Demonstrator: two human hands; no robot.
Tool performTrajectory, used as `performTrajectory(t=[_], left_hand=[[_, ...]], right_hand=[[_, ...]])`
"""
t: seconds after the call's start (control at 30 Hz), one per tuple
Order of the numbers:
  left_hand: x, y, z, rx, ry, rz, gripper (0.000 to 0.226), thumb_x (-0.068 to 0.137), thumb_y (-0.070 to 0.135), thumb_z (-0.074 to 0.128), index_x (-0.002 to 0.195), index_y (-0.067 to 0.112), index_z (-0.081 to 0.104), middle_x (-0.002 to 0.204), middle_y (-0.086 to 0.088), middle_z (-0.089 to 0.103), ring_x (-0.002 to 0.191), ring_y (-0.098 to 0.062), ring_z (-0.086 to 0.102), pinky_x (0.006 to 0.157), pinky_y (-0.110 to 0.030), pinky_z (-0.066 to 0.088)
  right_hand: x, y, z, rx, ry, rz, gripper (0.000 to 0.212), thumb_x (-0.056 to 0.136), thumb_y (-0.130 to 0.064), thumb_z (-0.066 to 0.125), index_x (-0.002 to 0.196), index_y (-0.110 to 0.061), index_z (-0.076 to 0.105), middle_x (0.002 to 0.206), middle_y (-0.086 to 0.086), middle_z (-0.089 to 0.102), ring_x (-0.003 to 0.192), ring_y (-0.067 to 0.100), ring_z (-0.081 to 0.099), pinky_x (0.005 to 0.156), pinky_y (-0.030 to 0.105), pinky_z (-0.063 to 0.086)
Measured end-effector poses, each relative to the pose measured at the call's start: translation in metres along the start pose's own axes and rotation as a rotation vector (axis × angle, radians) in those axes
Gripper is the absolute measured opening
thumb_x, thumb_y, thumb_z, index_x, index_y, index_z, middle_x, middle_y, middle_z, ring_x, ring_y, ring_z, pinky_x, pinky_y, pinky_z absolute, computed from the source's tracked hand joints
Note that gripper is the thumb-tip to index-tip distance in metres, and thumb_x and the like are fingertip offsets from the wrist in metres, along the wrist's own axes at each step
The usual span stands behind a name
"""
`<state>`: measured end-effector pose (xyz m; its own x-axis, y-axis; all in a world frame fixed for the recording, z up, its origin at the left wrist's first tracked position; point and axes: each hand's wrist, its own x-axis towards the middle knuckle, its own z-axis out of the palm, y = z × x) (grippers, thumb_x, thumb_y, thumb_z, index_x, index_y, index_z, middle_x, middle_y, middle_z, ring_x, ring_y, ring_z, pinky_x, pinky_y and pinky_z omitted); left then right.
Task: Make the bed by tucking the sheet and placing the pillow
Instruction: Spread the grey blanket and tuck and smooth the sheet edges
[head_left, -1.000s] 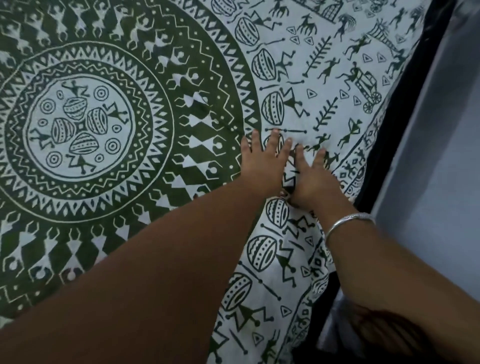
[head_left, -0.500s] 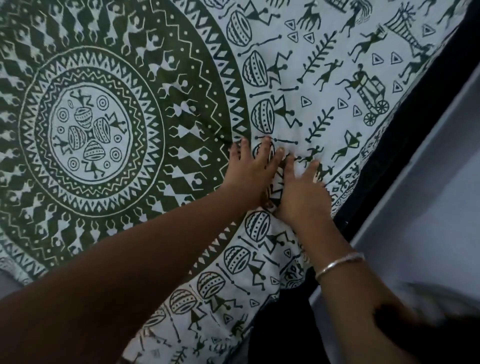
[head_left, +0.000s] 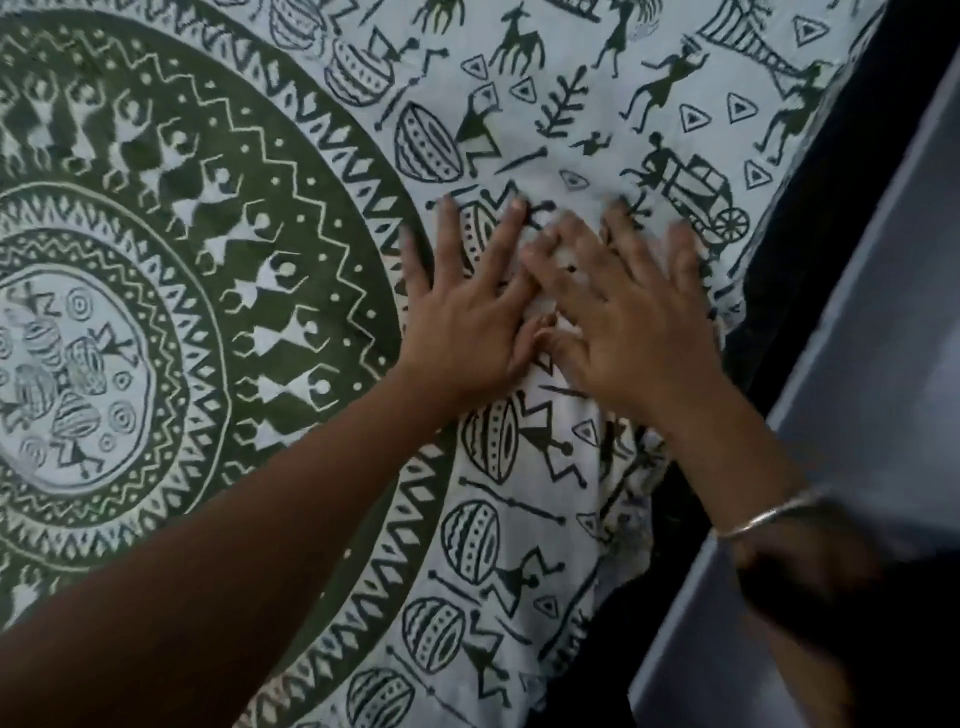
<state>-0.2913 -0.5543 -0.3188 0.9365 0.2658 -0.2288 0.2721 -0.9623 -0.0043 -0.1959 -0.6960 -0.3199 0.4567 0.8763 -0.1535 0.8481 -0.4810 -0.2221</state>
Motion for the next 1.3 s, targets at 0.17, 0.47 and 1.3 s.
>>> performTrajectory(t=[0.17, 0.47, 1.3], left_hand=[[0.083, 0.011, -0.031, -0.024, 0.048, 0.118, 0.069, 0.088, 0.058, 0.013, 0.15, 0.029, 0.003, 0.159, -0.006, -0.002, 0.143, -0.04, -0.006, 0.112, -0.061, -0.002], [0.156, 0.003, -0.042, -0.03, 0.012, 0.242, 0.064, 0.096, 0.055, 0.017, 0.15, 0.026, -0.002, 0.159, 0.002, -0.005, 0.145, -0.031, -0.009, 0.111, -0.055, -0.009], [0.331, -0.004, -0.09, 0.023, -0.113, 0.098, 0.081, 0.085, 0.073, 0.022, 0.147, 0.034, -0.013, 0.158, 0.0, -0.016, 0.143, -0.037, -0.011, 0.109, -0.065, -0.002]], right_hand=[[0.029, 0.025, -0.017, 0.101, 0.186, 0.224, 0.06, 0.097, -0.038, 0.026, 0.152, -0.02, 0.011, 0.158, 0.012, 0.015, 0.145, 0.03, 0.011, 0.114, 0.054, -0.001], [0.07, 0.11, -0.044, -0.023, 0.037, 0.096, 0.069, 0.092, -0.056, 0.012, 0.152, -0.022, 0.008, 0.159, 0.005, 0.011, 0.145, 0.034, 0.005, 0.116, 0.049, 0.002], [0.193, 0.212, -0.089, -0.032, -0.129, 0.328, 0.092, 0.075, -0.083, 0.03, 0.146, -0.043, -0.013, 0.158, -0.001, -0.019, 0.142, 0.037, -0.018, 0.112, 0.06, -0.006]])
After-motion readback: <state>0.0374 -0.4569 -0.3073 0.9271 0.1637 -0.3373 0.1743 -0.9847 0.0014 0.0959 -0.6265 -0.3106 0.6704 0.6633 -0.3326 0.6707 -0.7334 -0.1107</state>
